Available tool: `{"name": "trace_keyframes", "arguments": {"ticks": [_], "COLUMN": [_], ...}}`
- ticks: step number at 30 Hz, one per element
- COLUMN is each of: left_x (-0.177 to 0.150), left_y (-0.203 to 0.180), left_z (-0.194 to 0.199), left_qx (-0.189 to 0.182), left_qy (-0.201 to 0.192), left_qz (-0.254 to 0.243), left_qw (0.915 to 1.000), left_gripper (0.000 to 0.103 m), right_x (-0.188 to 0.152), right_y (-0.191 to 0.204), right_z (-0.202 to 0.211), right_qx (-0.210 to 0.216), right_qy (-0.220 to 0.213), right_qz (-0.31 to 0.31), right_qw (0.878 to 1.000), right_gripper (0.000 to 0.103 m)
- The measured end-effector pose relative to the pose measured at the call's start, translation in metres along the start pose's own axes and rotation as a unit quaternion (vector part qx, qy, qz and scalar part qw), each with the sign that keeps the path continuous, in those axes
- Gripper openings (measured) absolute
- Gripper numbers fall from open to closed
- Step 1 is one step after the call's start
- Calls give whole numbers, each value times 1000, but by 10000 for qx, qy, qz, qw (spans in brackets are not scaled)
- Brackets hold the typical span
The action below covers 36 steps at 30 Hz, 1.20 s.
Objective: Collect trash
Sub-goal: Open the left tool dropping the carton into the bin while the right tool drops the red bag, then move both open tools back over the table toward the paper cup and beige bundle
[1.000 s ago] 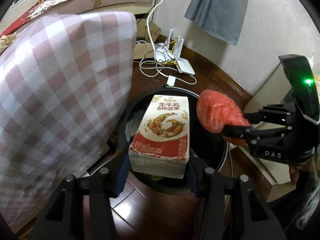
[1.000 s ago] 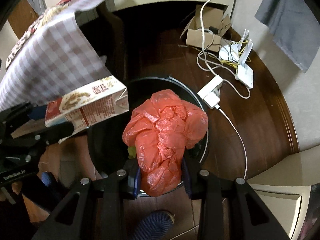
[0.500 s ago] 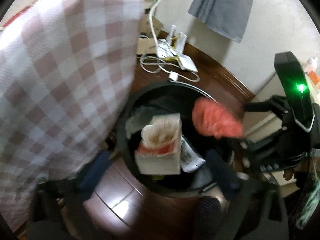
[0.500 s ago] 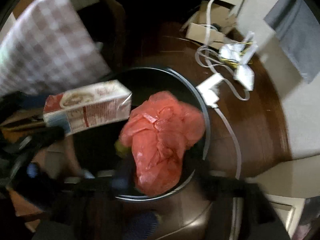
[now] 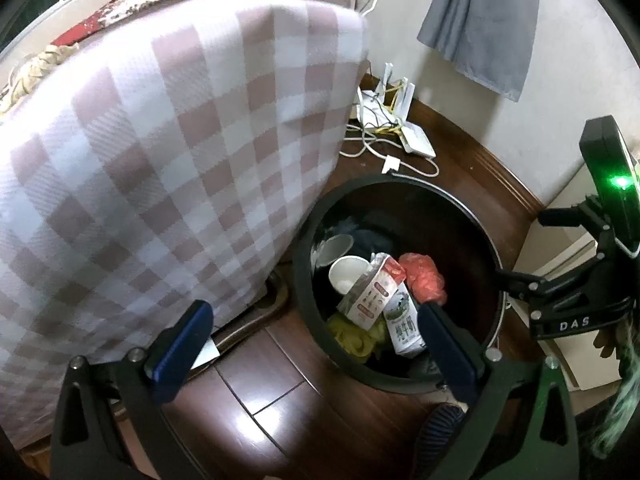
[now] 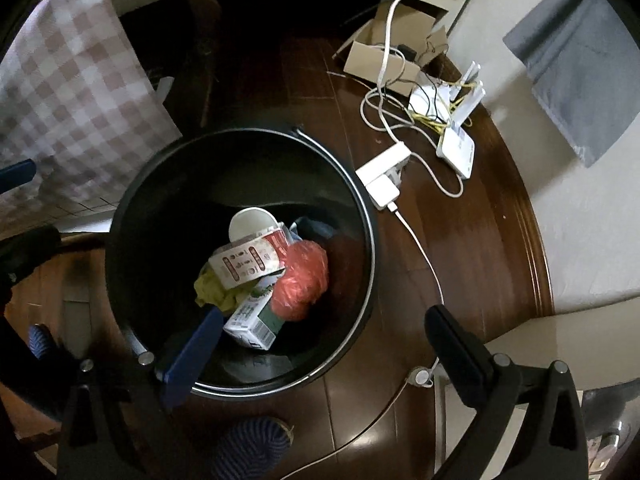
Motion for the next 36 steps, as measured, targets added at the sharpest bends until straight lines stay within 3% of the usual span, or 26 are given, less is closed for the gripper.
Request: {"name": "trace_keyframes", "arguments": {"ticks": [12, 26, 31, 36], "left_x": [5, 16, 21, 26], "left_y": [16, 57, 85, 134], "left_z": [29, 81, 103, 122], "left_qx": [102, 324, 457, 723], "left_qy": [-259, -749, -971, -1177], "left_qz": [102, 412, 624, 1004], "left_qw": [9996, 9958, 9923, 9853], "left_gripper": [102, 102, 102, 102], "right_x": [5, 44, 73, 108], "right_y": [15, 57, 84, 121], "right_z": [32, 88, 116, 144], "right_qx": [8, 253, 408, 849], "right_qy": [-290, -1086, -1614, -2146], "right_qz": [51, 186, 381, 550], "right_qw": [9996, 9936, 9853, 9715], "right_gripper": [102, 102, 102, 102]}}
Point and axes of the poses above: each gripper's, at about its wrist camera, not at the fingertips, and z roughly against the way its jaws point, y to its left, x to its top, the point moved 9 cm from there along -z, roughly the way its jaws point, and after that the axes turned 12 degrees about x, right-handed, at the moved point
